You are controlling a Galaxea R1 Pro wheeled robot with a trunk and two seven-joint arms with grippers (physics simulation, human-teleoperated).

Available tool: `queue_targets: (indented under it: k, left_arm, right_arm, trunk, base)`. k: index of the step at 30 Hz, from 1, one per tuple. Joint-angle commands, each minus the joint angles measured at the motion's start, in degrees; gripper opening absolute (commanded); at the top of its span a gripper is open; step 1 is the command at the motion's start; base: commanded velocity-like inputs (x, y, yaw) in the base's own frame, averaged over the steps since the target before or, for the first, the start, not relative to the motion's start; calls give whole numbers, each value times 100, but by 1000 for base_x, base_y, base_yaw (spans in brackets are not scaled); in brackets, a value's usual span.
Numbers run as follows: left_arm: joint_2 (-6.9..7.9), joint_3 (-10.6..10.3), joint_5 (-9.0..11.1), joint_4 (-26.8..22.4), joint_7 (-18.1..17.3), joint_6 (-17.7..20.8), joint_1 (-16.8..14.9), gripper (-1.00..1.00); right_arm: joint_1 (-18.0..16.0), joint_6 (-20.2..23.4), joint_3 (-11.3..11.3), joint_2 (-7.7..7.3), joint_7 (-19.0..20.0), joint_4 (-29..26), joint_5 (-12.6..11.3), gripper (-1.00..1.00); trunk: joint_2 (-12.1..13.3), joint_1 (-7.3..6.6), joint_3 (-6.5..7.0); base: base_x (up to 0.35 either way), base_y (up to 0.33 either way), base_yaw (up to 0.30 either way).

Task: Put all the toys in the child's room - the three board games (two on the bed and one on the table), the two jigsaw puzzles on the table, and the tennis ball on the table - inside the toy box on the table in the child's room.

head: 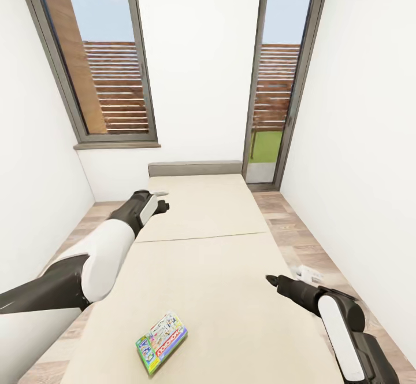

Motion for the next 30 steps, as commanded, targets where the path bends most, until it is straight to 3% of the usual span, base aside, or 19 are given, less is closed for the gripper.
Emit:
queue_targets:
  k: [1,3,5,6,7,8,10,11,13,15,18,21,23,25,26,27,28,30]
  left_arm:
    - [-9,38,-36,38,14,-28,-8,100]
    - [-13,41,-37,192,30,-172,-13,100]
    - [-9,37,-36,296,36,-261,-16,100]
    - [-2,33,-34,335,38,-294,-17,100]
    - [1,30,-33,349,39,-306,-17,100]
    - [9,26,-31,369,40,-324,-18,100]
    - [14,23,-30,382,37,-335,-18,100]
    - [17,21,-29,390,31,-342,-18,100]
    - [17,16,-33,401,20,-350,-18,100]
    - [11,12,-35,410,13,-352,-18,100]
    - [4,14,-36,417,9,-353,-18,100]
    - [1,18,-37,420,2,-348,-18,100]
    - [11,23,-35,421,0,-340,-18,100]
    - [16,22,-34,423,-2,-325,-18,100]
    - [14,21,-35,425,-2,-321,-18,100]
    - [9,20,-35,427,-5,-312,-18,100]
    - [5,19,-36,428,-6,-308,-18,100]
    - [-5,18,-36,430,-9,-295,-18,100]
  right_arm:
    - [-17,23,50,5,-174,-6,-60,100]
    - [-88,79,289,22,-571,-6,-62,100]
    - [-209,193,668,87,-1060,-6,-59,100]
    - [-292,254,969,170,-1484,-6,-51,100]
    - [-333,281,1123,226,-1721,-6,-48,100]
    - [-406,324,1435,370,-2247,-6,-43,100]
    - [-455,343,1736,543,-2813,-6,-39,100]
    - [-487,354,1992,694,-3366,-6,-37,100]
    - [-516,360,2232,834,-4042,-6,-56,100]
    - [-534,359,2295,896,-4369,-6,-87,100]
    - [-544,357,2166,929,-4418,-6,-107,100]
    - [-552,361,1805,933,-4121,-6,-116,100]
    - [-552,373,1238,864,-3500,-6,-119,100]
    - [-548,410,624,674,-2494,-6,-134,100]
    - [-544,419,482,609,-2171,-6,-138,100]
    - [-529,431,226,462,-1452,-6,-153,100]
    - [-521,437,113,383,-1065,-6,-159,100]
    - [-484,455,-307,37,579,-4,-171,100]
  trunk:
    - [-13,4,-13]
    - [-13,4,-13]
    - [-13,4,-13]
    - [-13,4,-13]
    - [-13,4,-13]
    - [-13,4,-13]
    - [-13,4,-13]
    - [-13,4,-13]
    - [-13,4,-13]
    - [-13,4,-13]
    - [-13,4,-13]
    - [-13,4,-13]
    - [-13,4,-13]
    - [-13,4,-13]
    - [-13,4,-13]
    - [-13,4,-13]
    - [-13,4,-13]
    - [-13,4,-13]
  base:
    - [0,0,0]
    - [0,0,0]
    - [0,0,0]
    - [0,0,0]
    - [0,0,0]
    - [0,0,0]
    - [0,0,0]
    - [0,0,0]
    - [0,0,0]
    - [0,0,0]
    - [0,0,0]
    - [0,0,0]
    - [0,0,0]
    - [0,0,0]
    - [0,0,0]
    - [0,0,0]
    - [0,0,0]
    - [0,0,0]
